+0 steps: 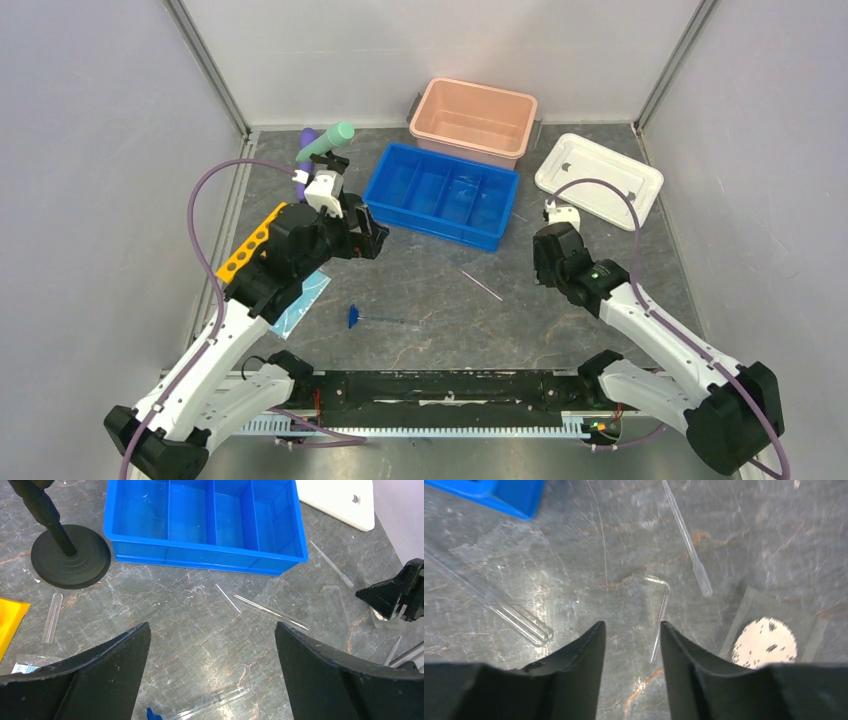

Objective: Organize the chemistry lab equipment

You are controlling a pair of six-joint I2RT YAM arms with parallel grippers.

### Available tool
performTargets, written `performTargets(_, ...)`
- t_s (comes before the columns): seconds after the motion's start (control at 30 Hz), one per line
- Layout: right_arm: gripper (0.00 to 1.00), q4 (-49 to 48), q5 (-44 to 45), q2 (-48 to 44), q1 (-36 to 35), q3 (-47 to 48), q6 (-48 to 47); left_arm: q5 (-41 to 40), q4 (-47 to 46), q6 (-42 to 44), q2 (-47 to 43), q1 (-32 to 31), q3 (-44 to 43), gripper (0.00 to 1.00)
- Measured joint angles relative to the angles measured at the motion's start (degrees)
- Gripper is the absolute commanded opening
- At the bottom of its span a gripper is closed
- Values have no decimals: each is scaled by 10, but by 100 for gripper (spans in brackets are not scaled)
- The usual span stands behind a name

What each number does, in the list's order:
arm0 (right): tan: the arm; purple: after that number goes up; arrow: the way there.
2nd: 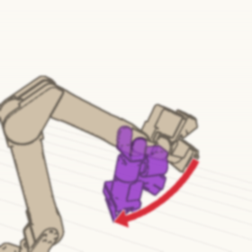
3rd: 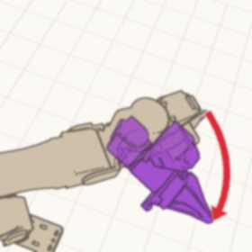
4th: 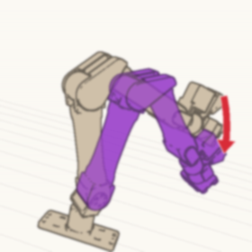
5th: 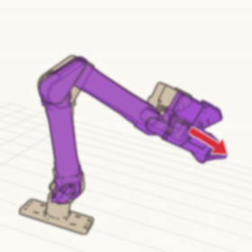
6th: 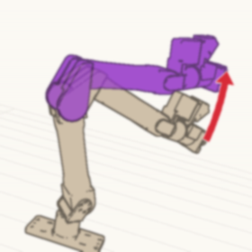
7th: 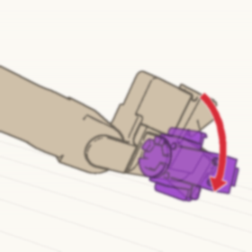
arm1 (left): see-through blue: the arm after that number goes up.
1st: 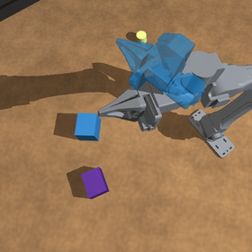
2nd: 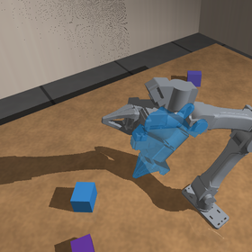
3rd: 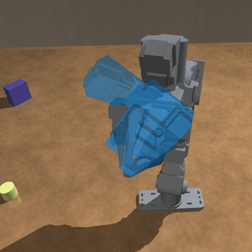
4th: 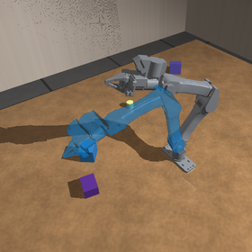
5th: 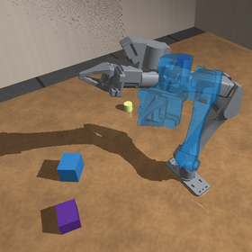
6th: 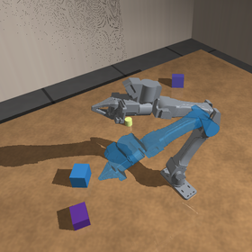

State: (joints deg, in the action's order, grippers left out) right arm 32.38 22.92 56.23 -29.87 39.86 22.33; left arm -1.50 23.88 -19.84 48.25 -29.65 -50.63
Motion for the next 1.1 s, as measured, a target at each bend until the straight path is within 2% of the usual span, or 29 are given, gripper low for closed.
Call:
performTargets(0.17,35,17,13,26,5,-17,30,-1,1,0,-11,0,5,100)
performTargets(0.47,28,14,-5,43,75,-56,48,-12,-2,0,-34,0,10,100)
performTargets(0.73,26,-8,-48,47,120,-89,46,-12,-2,0,-34,0,13,100)
performTargets(1.1,25,-33,-78,55,132,-106,44,-12,-2,0,-34,0,13,100)
